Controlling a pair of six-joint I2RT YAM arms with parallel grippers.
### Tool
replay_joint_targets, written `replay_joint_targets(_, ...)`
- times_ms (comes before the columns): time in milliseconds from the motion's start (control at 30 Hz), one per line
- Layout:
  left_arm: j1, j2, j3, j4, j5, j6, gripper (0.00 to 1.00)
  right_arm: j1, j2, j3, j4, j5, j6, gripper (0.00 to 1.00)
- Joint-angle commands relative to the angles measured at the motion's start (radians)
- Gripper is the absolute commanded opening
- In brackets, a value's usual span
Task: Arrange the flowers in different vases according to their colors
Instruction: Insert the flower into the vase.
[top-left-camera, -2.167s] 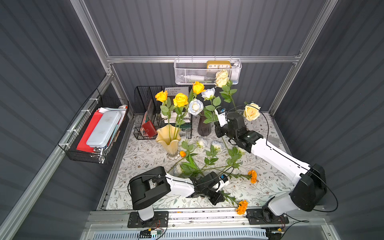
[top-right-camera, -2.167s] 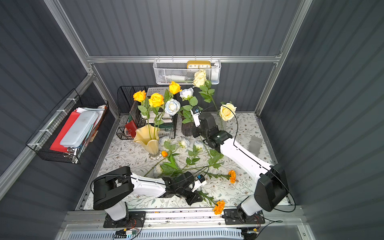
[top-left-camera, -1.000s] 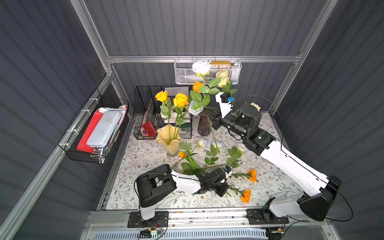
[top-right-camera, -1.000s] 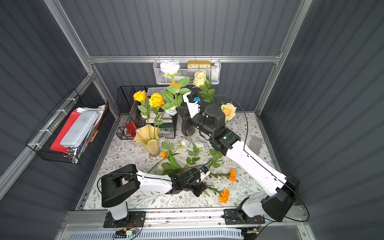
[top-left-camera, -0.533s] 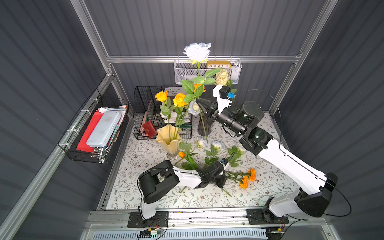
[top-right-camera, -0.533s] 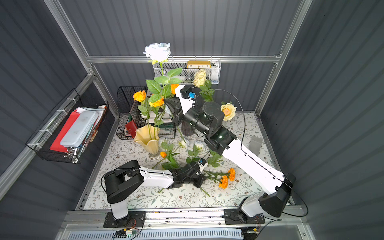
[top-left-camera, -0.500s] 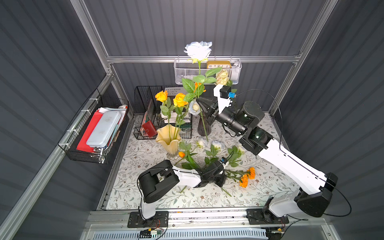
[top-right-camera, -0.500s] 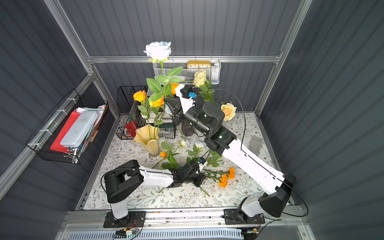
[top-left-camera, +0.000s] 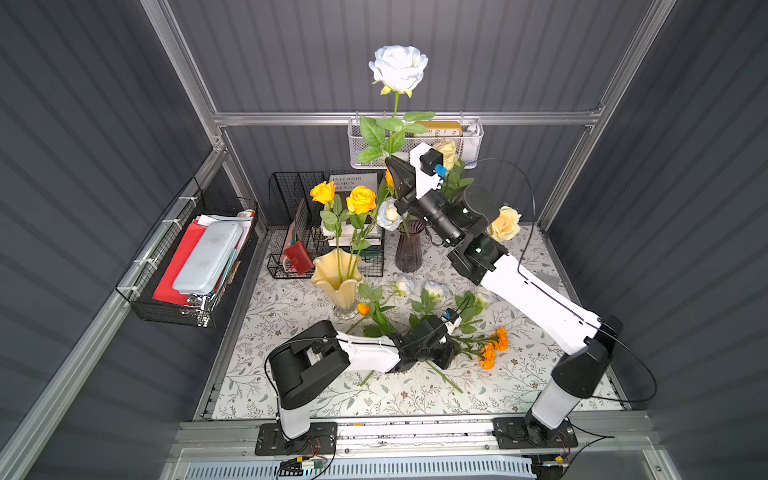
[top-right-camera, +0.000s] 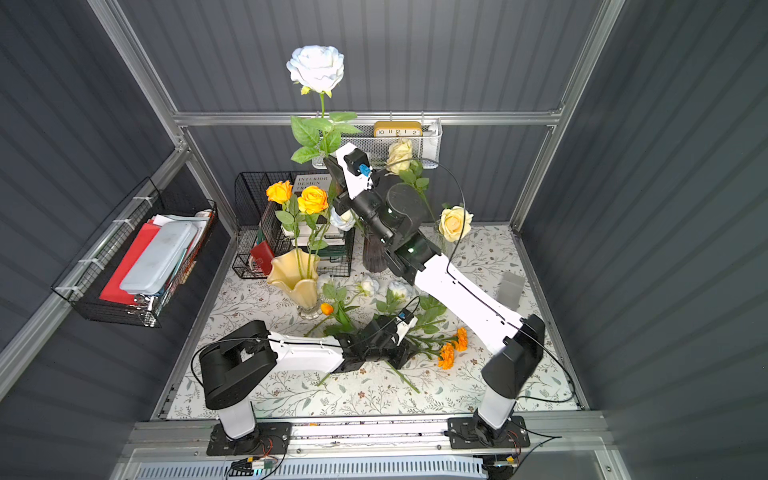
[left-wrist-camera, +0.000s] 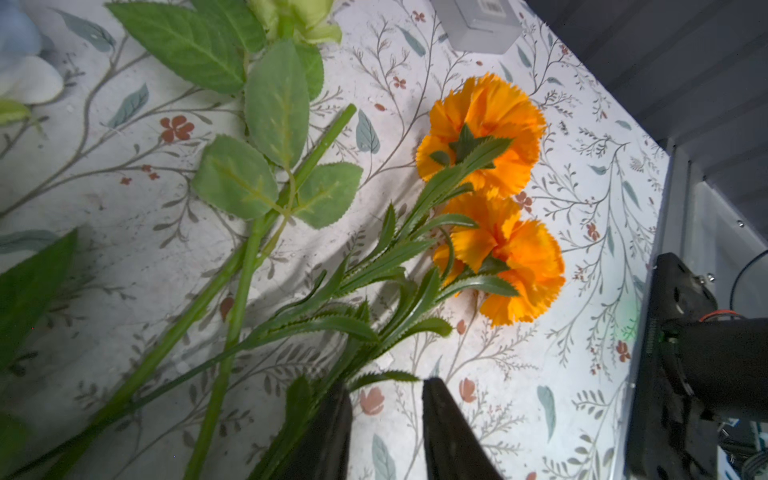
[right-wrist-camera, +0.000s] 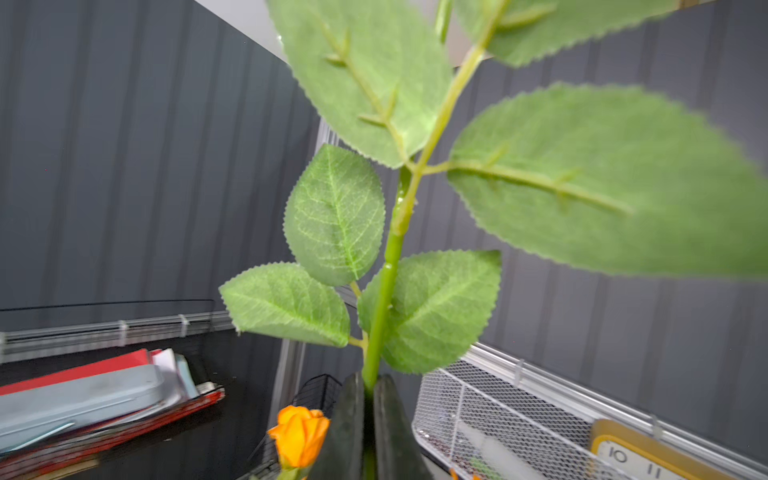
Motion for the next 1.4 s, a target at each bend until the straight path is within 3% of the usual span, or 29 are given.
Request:
replay_joint_targets(0,-0.001,-0.048,0.031,-0.051,0.013,0.017,0.35,-0.033,0.070,0.094,0.035,0.029,-0.073,0.00)
replay_joint_targets(167,-0.003,-0.068,0.033,-0.060,0.025,0.018,0.37,-0.105,0.129,0.152,0.037,0.026,-0.016,0.00)
replay_joint_targets(533,-0.003,-0.038,0.059,-0.092,0.041,0.023,0.38,-0.212,0.192,0.076,0.233,0.030,0.146,0.00)
replay_joint_targets(800,-0.003,-0.023,0.069,-0.104,0.038,0.017,0.38,-0.230,0.234,0.071,0.261,0.015,0.226,0.00)
replay_joint_targets(1067,-0.001,-0.023,0.071,-0.116,0.026,0.019,0.40,-0.231,0.230,-0.060,0.336,0.003,0.261,0.00)
replay_joint_targets(1100,-0.001,-0.024,0.073,-0.122,0.022,0.021,0.40,-0.230,0.223,-0.083,0.347,0.001,0.264,0.06)
replay_joint_targets(1200,-0.002,-0.032,0.070,-0.125,0.012,0.023,0.44,-0.230,0.192,-0.141,0.362,0.005,0.264,0.48)
replay_joint_targets(1367,0.000,-0.047,0.054,-0.115,0.016,0.037,0.50,-0.230,0.110,-0.232,0.334,0.006,0.257,0.63)
